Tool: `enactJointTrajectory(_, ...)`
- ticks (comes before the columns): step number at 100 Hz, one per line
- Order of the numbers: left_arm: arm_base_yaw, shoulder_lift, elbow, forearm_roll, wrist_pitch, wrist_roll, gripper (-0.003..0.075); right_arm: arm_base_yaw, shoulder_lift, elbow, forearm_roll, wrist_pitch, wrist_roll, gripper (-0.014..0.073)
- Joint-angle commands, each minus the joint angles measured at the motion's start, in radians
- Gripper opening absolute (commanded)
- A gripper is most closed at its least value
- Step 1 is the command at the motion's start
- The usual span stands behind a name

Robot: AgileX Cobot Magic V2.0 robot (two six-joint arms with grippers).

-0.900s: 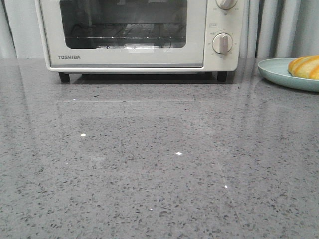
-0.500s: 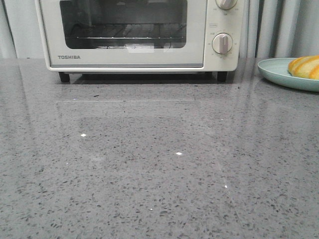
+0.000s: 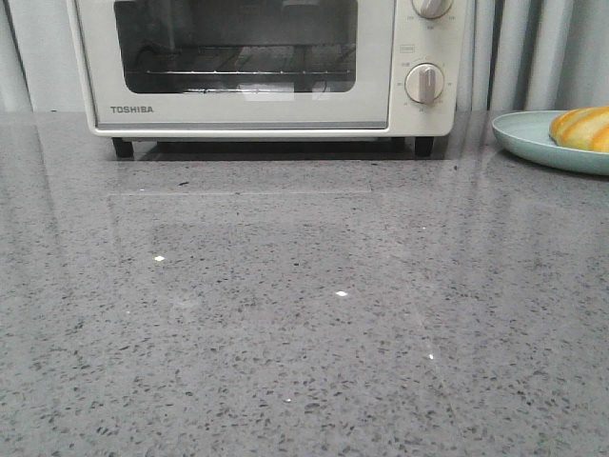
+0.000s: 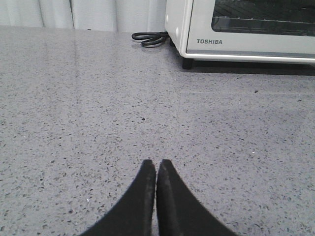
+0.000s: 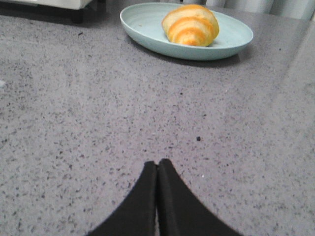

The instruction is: Put bread in oven

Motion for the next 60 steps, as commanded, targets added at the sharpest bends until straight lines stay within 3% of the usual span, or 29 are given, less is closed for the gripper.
enactJointTrajectory(1, 0.005, -0.027, 0.021, -0.028, -0.078, -0.008, -0.0021, 0.002, -0.022, 0.025, 0.000, -0.159, -0.007, -0.0057)
enactJointTrajectory(9, 0.005, -0.027, 0.021, -0.117, -0.115, -0.008, -0.0021, 0.002, -0.022, 0.025, 0.015, -0.272, 0.000, -0.0057)
enactJointTrajectory(22, 0.005, -0.027, 0.021, -0.478, -0.255, -0.080, -0.0021, 0.003, -0.022, 0.025, 0.317, -0.484, 0.141, -0.0057)
enactJointTrajectory(33, 0.005, -0.027, 0.021, -0.719, -0.301, -0.080, -0.0021, 0.003, -0.022, 0.025, 0.451, -0.446, 0.141, -0.0057)
enactJointTrajectory(51, 0.003, -0.027, 0.004, -0.817, -0.308, -0.077, -0.0021, 0.003, -0.022, 0.010, 0.659, -0.442, 0.141, -0.0057)
enactJointTrajectory(60, -0.006, -0.010, -0.069, -0.691, -0.276, -0.010, -0.0021, 0.003, -0.017, -0.040, 0.638, -0.411, 0.136, -0.0057)
